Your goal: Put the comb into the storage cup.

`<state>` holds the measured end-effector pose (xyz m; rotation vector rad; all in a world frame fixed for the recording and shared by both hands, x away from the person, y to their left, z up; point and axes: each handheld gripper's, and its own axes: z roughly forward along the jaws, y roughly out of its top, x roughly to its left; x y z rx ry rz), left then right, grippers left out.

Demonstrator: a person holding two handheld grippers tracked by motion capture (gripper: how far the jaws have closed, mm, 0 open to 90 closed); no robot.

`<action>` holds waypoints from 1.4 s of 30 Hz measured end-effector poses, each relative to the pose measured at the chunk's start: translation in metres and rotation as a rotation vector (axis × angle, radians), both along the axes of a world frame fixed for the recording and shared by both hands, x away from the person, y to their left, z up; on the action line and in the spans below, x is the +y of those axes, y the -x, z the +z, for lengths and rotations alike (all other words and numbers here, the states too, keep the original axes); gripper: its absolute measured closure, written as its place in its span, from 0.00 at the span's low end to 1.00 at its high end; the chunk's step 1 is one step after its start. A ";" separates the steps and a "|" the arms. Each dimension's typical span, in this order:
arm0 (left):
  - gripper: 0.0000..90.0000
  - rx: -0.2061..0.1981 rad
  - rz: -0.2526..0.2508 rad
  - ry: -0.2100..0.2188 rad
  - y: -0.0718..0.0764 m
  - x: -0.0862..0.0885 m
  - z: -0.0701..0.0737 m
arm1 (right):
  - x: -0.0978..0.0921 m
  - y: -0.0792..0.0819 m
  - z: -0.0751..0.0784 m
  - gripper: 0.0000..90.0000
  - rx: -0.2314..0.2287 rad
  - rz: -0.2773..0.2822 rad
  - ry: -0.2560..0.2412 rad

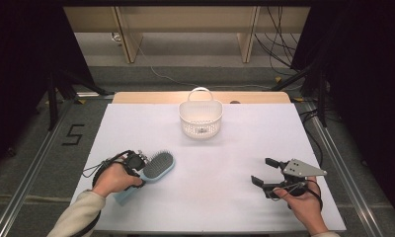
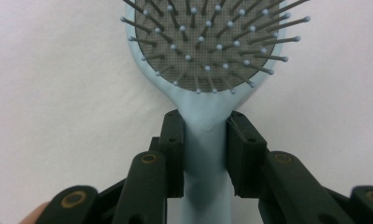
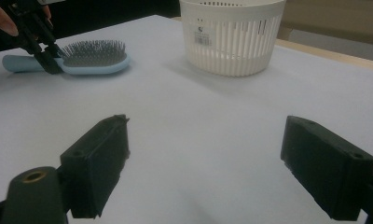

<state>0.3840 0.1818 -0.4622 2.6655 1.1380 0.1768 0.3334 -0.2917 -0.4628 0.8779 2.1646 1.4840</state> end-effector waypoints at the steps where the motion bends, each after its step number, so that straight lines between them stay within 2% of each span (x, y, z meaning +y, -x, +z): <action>1: 0.78 -0.002 -0.002 -0.003 0.000 0.000 0.000 | 0.000 0.000 0.000 0.18 0.000 0.000 0.000; 4: 0.78 -0.019 0.002 0.000 0.001 -0.001 0.002 | 0.000 0.000 0.000 0.18 0.001 -0.001 -0.002; 10: 0.78 -0.049 -0.059 -0.031 0.004 -0.001 0.002 | 0.000 0.000 0.000 0.18 0.001 0.001 0.001; 16: 0.78 -0.090 -0.032 -0.003 0.005 -0.001 0.006 | 0.000 0.000 0.000 0.18 0.001 0.000 0.001; 20: 0.78 -0.100 -0.037 0.004 0.005 -0.001 0.008 | 0.000 0.000 0.000 0.18 0.000 -0.001 0.000; 23: 0.78 -0.110 -0.045 0.032 0.005 0.000 0.007 | 0.000 0.000 0.000 0.18 0.000 -0.001 0.000; 30: 0.78 -0.158 -0.034 0.041 0.005 0.002 0.010 | 0.000 0.000 0.000 0.18 0.000 0.000 -0.001; 35: 0.78 -0.187 -0.020 0.060 0.005 0.002 0.011 | 0.000 0.000 0.000 0.18 -0.001 0.000 -0.002; 38: 0.78 -0.220 -0.007 0.076 0.004 0.003 0.013 | 0.000 0.000 0.000 0.18 -0.001 0.001 -0.003; 42: 0.78 -0.230 -0.003 0.093 0.005 0.004 0.014 | 0.000 0.000 0.000 0.18 -0.001 0.000 -0.002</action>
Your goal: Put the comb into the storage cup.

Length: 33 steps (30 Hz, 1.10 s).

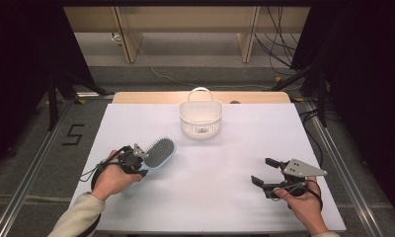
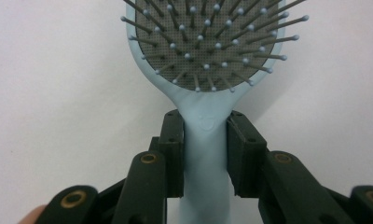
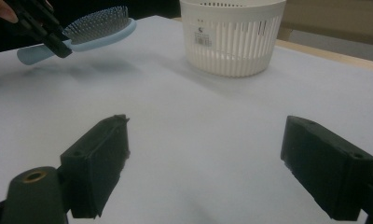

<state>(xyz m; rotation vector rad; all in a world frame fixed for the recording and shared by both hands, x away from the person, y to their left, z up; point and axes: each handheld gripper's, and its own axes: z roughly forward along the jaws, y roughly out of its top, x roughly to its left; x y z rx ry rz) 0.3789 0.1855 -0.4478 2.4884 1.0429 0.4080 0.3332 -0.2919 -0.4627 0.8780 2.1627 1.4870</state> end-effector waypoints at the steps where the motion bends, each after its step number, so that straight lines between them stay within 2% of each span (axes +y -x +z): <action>1: 0.78 -0.005 0.003 0.004 0.000 0.000 -0.001 | 0.000 0.000 0.000 0.18 0.000 0.000 -0.001; 9: 0.78 -0.032 0.017 0.036 0.001 0.000 0.000 | 0.000 0.000 0.000 0.18 0.000 0.001 -0.003; 13: 0.78 -0.030 0.015 0.038 0.001 0.000 0.000 | 0.000 0.000 0.000 0.18 0.000 0.001 -0.002; 33: 0.78 -0.081 0.040 0.066 0.000 0.002 0.004 | 0.000 0.000 0.000 0.18 -0.001 -0.001 -0.001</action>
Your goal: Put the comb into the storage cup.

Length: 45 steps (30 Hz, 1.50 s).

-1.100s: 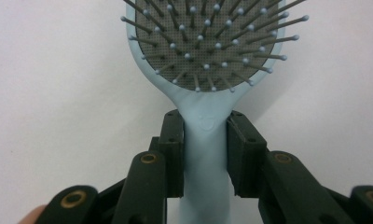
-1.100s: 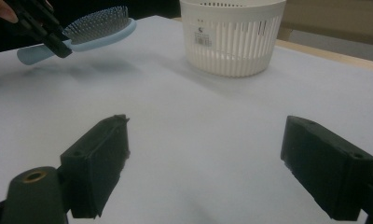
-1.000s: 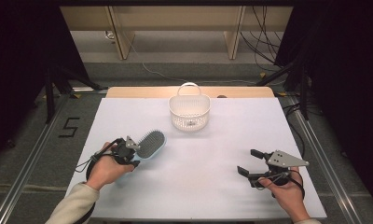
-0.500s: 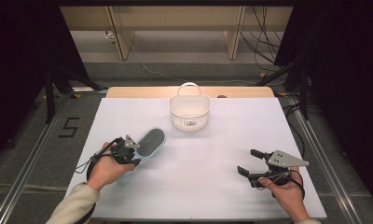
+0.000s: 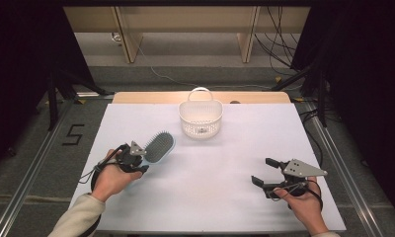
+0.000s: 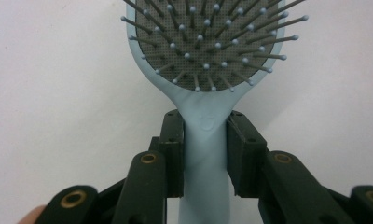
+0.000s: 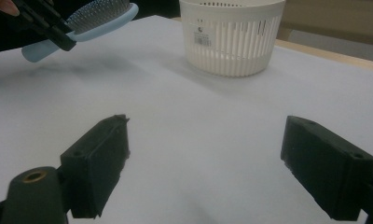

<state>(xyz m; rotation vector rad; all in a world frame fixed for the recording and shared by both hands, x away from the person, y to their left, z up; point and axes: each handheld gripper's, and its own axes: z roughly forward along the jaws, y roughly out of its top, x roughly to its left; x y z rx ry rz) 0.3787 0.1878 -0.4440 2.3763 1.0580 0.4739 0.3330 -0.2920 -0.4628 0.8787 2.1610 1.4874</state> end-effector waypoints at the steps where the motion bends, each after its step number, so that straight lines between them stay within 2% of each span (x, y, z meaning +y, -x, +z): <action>1: 0.78 0.000 0.000 0.003 0.000 0.000 0.000 | 0.000 0.000 0.000 0.18 0.000 0.001 0.000; 24: 0.78 -0.050 0.039 0.070 -0.001 0.002 0.004 | 0.000 0.000 0.000 0.18 -0.001 -0.001 0.001; 34: 0.78 -0.064 0.058 0.115 -0.002 0.005 0.005 | 0.000 0.000 0.000 0.18 0.000 -0.001 0.001; 45: 0.78 -0.083 0.059 0.143 -0.002 0.005 0.007 | 0.000 0.000 0.000 0.18 0.000 0.000 -0.002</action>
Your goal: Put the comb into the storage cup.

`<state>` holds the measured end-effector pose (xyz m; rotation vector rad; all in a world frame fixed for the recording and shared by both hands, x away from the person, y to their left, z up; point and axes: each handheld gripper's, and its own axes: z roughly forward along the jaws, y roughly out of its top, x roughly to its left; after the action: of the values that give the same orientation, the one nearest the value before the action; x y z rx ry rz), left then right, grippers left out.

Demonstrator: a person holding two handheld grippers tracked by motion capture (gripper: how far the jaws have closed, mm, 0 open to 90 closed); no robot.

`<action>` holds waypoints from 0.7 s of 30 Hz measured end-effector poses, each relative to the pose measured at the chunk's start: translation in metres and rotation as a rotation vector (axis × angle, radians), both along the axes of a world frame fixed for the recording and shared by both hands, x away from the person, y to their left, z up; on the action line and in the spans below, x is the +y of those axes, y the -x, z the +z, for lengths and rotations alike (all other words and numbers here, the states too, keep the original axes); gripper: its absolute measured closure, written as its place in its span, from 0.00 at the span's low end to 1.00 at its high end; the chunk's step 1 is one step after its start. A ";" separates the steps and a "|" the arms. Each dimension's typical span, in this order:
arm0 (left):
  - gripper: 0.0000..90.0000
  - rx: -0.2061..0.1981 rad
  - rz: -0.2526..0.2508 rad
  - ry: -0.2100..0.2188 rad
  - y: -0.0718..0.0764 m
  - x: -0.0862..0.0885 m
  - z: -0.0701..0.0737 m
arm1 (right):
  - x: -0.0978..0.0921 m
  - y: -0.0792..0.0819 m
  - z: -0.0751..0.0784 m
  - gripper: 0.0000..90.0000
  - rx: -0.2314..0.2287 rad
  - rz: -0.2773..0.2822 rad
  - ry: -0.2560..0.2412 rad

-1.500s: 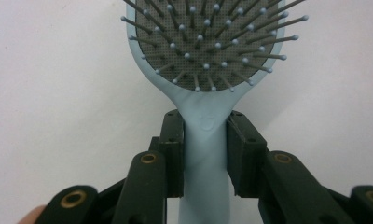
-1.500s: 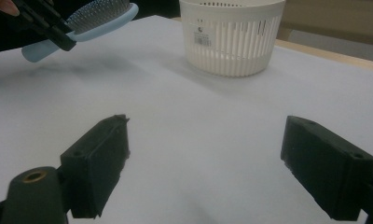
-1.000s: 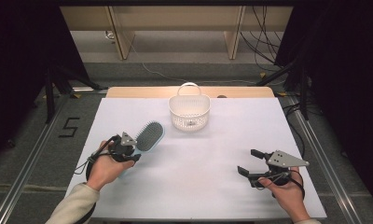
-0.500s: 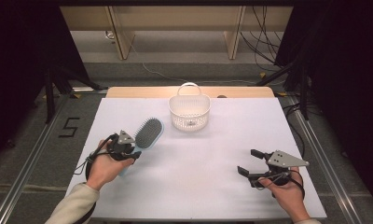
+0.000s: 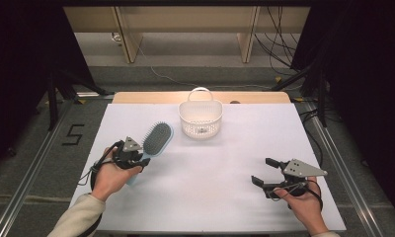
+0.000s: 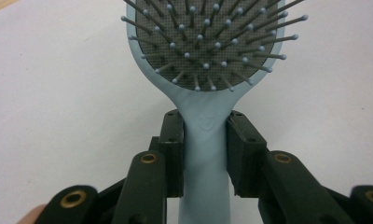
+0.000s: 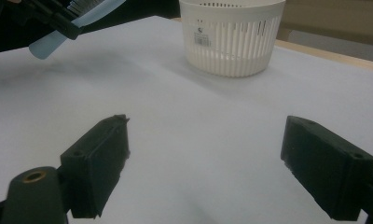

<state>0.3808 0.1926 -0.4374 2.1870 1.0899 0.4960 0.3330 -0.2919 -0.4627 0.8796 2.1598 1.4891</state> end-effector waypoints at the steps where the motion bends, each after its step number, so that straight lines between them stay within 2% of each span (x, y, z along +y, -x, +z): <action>1: 0.78 -0.001 0.002 0.002 0.000 0.000 0.000 | 0.000 0.000 0.000 0.18 0.000 0.001 0.000; 21: 0.78 -0.052 0.030 0.037 -0.001 0.003 0.002 | 0.000 0.000 0.000 0.18 0.000 -0.001 -0.001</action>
<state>0.3814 0.1951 -0.4350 2.1169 1.0966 0.5382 0.3329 -0.2918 -0.4626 0.8803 2.1586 1.4903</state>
